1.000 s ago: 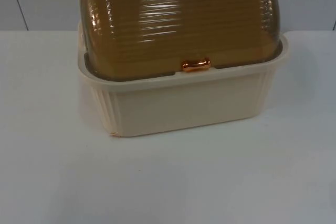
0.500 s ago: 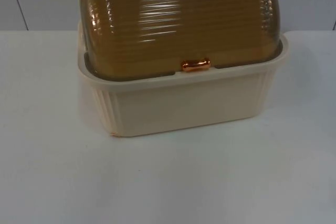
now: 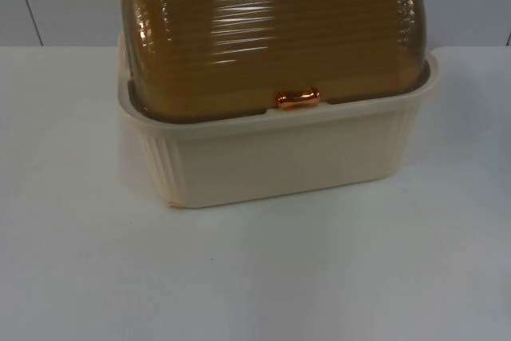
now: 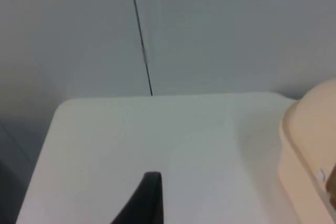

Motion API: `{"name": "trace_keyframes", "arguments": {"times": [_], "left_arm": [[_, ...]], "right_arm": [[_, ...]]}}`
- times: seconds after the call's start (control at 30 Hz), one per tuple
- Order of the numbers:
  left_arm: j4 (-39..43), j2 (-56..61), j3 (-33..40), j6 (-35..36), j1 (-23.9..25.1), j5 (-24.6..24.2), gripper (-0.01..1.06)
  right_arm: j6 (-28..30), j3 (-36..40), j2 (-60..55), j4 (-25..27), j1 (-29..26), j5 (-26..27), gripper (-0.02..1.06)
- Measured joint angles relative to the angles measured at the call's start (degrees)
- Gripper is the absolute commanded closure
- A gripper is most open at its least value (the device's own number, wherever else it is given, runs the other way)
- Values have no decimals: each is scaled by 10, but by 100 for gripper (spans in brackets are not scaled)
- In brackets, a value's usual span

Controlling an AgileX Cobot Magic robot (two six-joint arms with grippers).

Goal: Open the box lid with the left hand, place the block into the box with the right hand, then close the box lid with the left hand.

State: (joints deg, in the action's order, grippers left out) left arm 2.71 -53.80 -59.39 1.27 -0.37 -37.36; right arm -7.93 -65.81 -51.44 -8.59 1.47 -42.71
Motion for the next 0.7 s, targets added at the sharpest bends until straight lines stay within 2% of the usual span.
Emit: {"name": "trace_keyframes", "arguments": {"times": [0.33, 0.53, 0.57, 0.7], "left_arm": [[-27, -107, 0, -49, -10, 3, 1], [-27, -181, -28, -66, -86, 21, 1], [-27, -181, -28, -66, -86, 21, 1], [-27, -232, -97, -91, -144, 20, 1]], "right_arm": [[0, -1, -13, 5, 0, 4, 0], [0, -1, -13, 5, 0, 4, 0], [0, -1, -13, 5, 0, 4, 0], [0, -1, -13, 1, 0, 4, 0]]}}
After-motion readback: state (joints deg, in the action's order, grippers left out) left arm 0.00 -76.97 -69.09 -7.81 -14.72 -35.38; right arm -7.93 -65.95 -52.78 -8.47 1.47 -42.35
